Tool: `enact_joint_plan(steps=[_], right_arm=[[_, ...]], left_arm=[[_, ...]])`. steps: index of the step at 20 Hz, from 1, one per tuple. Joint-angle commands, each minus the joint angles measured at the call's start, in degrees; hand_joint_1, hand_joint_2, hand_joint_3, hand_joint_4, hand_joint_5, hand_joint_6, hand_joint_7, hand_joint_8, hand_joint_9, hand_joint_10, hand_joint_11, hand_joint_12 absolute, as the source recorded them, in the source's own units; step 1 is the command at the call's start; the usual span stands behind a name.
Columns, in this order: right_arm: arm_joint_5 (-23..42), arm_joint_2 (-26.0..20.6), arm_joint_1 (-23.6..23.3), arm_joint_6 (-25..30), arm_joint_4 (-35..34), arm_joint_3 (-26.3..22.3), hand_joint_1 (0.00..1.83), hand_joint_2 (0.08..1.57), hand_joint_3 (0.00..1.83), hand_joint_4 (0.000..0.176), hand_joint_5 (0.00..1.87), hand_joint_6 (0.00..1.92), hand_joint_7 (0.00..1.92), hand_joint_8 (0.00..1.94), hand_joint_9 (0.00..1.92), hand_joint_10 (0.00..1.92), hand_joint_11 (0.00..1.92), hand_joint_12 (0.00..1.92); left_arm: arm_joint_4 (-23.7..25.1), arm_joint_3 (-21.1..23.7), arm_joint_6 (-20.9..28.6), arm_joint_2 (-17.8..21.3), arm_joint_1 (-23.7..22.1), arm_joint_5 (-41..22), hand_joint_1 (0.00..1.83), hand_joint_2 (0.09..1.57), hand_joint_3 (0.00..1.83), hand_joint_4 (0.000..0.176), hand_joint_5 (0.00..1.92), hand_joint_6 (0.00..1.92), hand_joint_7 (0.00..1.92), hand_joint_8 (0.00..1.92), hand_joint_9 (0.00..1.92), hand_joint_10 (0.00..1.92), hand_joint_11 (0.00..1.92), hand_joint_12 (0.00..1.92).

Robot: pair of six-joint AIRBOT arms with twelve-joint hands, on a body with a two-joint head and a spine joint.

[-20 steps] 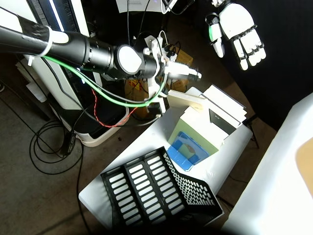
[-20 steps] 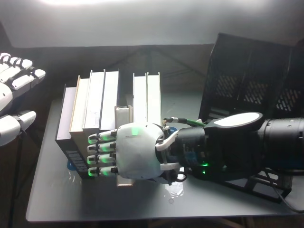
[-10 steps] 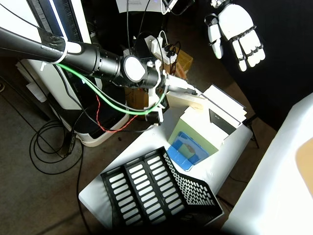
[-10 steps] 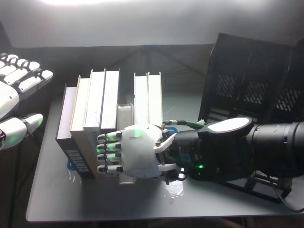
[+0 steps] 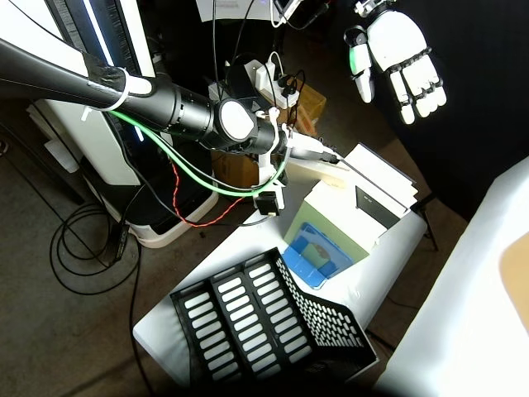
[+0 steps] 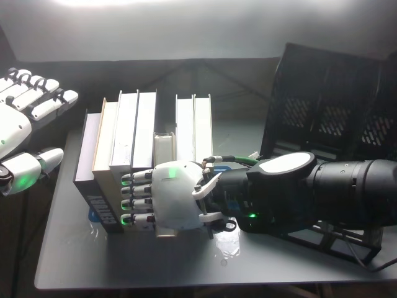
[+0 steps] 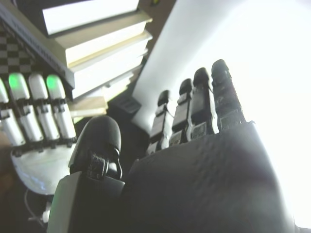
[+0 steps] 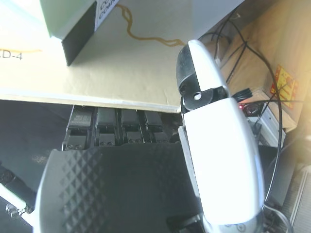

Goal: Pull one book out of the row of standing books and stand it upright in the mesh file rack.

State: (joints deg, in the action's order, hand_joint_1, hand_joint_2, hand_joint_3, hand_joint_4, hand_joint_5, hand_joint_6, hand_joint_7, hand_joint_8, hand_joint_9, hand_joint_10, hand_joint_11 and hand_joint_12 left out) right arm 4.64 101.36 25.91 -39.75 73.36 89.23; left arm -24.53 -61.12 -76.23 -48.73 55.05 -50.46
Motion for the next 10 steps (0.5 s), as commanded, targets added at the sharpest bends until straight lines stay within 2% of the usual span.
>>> enact_joint_plan(steps=[1, 5, 7, 9, 10], right_arm=[[-0.9, -0.3, 0.1, -0.6, 0.7, 0.5, 0.93, 1.22, 0.0, 0.0, 0.0, 0.0, 0.0, 0.0, 0.0, 0.0, 0.0, 0.0], [-0.9, -0.4, 0.1, -0.6, 0.8, 0.4, 0.93, 1.22, 0.0, 0.0, 0.0, 0.0, 0.0, 0.0, 0.0, 0.0, 0.0, 0.0], [-0.9, -0.4, 0.1, -0.6, 0.3, 0.2, 0.93, 1.22, 0.0, 0.0, 0.0, 0.0, 0.0, 0.0, 0.0, 0.0, 0.0, 0.0], [-0.9, -0.4, 0.1, -0.6, 0.1, -0.2, 0.93, 1.22, 0.0, 0.0, 0.0, 0.0, 0.0, 0.0, 0.0, 0.0, 0.0, 0.0], [-0.9, -0.4, 0.1, -0.6, 0.1, -0.3, 0.93, 1.22, 0.0, 0.0, 0.0, 0.0, 0.0, 0.0, 0.0, 0.0, 0.0, 0.0]], left_arm=[[-0.1, -0.5, 0.0, 0.3, -0.5, -6.9, 0.0, 1.51, 0.01, 0.074, 0.02, 0.0, 0.0, 0.0, 0.0, 0.0, 0.0, 0.0], [-0.2, -0.7, 0.1, 0.0, -0.5, -6.8, 0.0, 1.52, 0.01, 0.067, 0.01, 0.0, 0.0, 0.0, 0.0, 0.0, 0.0, 0.0], [-0.1, -1.0, 0.1, -0.2, -0.5, -6.5, 0.0, 1.51, 0.0, 0.057, 0.03, 0.01, 0.0, 0.0, 0.0, 0.0, 0.0, 0.0], [0.1, -1.2, 0.1, -0.3, -0.5, -6.1, 0.0, 1.49, 0.0, 0.064, 0.0, 0.0, 0.0, 0.0, 0.0, 0.0, 0.0, 0.0], [0.2, -1.3, 0.1, -0.4, -0.6, -6.0, 0.0, 1.49, 0.0, 0.062, 0.0, 0.0, 0.0, 0.0, 0.0, 0.0, 0.0, 0.0]])
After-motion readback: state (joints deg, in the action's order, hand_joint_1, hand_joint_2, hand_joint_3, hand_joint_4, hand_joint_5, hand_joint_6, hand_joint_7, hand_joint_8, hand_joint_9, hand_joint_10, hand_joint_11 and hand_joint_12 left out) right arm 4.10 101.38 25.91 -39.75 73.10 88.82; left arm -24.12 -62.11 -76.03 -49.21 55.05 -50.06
